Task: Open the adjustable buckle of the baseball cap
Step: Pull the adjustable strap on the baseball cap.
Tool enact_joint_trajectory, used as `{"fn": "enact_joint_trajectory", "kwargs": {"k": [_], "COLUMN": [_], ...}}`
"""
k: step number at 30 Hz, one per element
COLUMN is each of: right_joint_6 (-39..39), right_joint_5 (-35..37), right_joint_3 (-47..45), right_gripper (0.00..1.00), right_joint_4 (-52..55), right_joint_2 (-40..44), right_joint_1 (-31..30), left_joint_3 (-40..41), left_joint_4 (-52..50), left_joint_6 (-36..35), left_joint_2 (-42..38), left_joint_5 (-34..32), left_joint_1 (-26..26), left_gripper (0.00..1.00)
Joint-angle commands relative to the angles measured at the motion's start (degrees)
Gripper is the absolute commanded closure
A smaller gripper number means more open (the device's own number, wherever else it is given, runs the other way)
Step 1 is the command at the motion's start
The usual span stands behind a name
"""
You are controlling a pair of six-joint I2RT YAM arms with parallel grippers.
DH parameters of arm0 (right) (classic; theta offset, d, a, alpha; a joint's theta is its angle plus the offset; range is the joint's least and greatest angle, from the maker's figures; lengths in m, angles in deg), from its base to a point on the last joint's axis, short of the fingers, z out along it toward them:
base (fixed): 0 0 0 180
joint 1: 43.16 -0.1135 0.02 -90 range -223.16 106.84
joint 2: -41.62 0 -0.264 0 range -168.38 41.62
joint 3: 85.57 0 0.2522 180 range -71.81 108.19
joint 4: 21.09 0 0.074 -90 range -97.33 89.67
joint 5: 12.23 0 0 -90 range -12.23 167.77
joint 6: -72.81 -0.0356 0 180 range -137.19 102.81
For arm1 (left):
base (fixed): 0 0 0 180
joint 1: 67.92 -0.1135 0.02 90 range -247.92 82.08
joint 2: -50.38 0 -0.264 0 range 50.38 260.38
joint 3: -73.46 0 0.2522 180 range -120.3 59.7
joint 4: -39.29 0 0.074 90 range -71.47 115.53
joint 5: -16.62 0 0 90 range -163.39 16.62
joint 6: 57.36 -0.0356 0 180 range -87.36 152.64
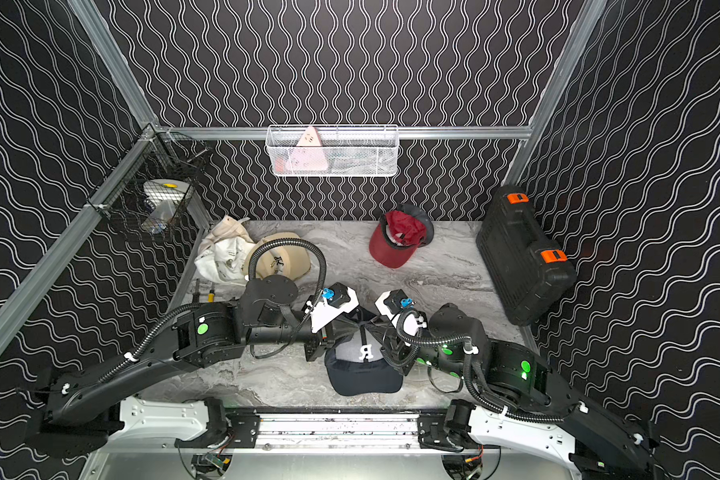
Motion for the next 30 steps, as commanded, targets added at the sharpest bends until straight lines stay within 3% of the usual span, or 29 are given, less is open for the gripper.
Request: {"fn": "enact_joint_trajectory", "kwargs": {"k": [1,11,30], "right_joint_6": [-0.4,-0.7,-2.5], "right_joint_5": [1.9,4.2,17.9], "right_joint_3": [-0.3,-1.1,-3.6], "right_gripper": [0.92,0.93,0.95], "right_joint_4": [-4.0,-4.7,-8.2], "right_joint_2": [0.7,1.5,5.8], "right_joint_1": [-0.1,-0.1,0.0], "left_joint_3": [-0.4,0.2,2.3], "left_joint_4": [0.7,1.5,1.8], "left_joint_6": [0.1,0.6,1.4], "left_joint_2": [0.2,-0.2,-0.8], "left_joint_5": [1.4,3.7,5.0], "left_joint_1": [0.0,0.0,0.0], "left_gripper": [1.0,1.0,1.0]}}
